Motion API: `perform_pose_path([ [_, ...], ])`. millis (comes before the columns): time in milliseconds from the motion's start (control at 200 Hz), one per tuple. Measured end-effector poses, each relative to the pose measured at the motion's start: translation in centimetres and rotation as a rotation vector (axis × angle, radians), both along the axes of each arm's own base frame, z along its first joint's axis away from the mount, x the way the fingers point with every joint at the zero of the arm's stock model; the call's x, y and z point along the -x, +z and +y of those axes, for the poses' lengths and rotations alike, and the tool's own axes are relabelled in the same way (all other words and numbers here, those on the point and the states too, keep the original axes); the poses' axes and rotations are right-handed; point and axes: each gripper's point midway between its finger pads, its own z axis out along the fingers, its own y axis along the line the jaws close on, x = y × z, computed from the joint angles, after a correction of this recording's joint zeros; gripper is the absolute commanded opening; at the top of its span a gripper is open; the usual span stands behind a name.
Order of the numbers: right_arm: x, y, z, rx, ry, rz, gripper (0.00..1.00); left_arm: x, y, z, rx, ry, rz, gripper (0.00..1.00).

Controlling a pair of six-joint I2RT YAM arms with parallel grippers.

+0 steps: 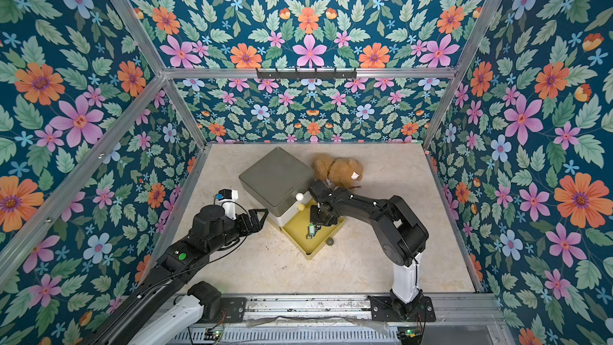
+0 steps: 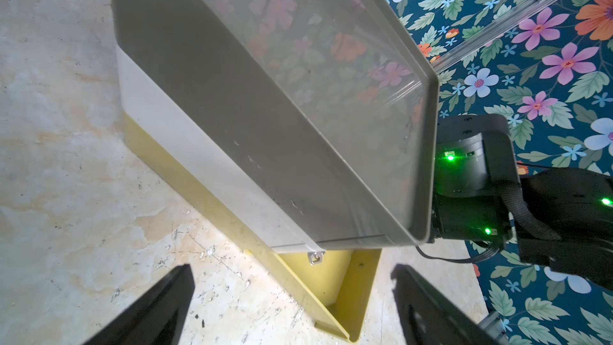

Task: Take the keys out of the drawer
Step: Pick up the key from the drawer.

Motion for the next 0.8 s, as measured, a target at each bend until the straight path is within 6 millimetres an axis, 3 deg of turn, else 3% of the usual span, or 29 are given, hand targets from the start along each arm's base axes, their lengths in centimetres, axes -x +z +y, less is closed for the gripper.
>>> perform_pose_path([
  [330, -0.4, 0.5, -0.4, 0.018, -0.011, -0.026, 0.00, 0.1, -0.2, 0.2, -0.006, 0.005, 0.004, 0.99],
  [465, -0.6, 1.3, -0.5, 0.014, -0.015, -0.042, 0.00, 0.1, -0.2, 0.2, -0.006, 0.005, 0.004, 0.99],
  [660, -0.8, 3.3, -0.7, 0.003, -0.022, -0.079, 0.00, 0.1, 0.1, 0.1, 0.002, 0.002, -0.005, 0.99],
  [800, -0.8, 5.9, -0.7, -0.034, -0.028, -0.120, 0.00, 0.0, -0.4, -0.5, 0.020, -0.017, 0.003, 0.99],
])
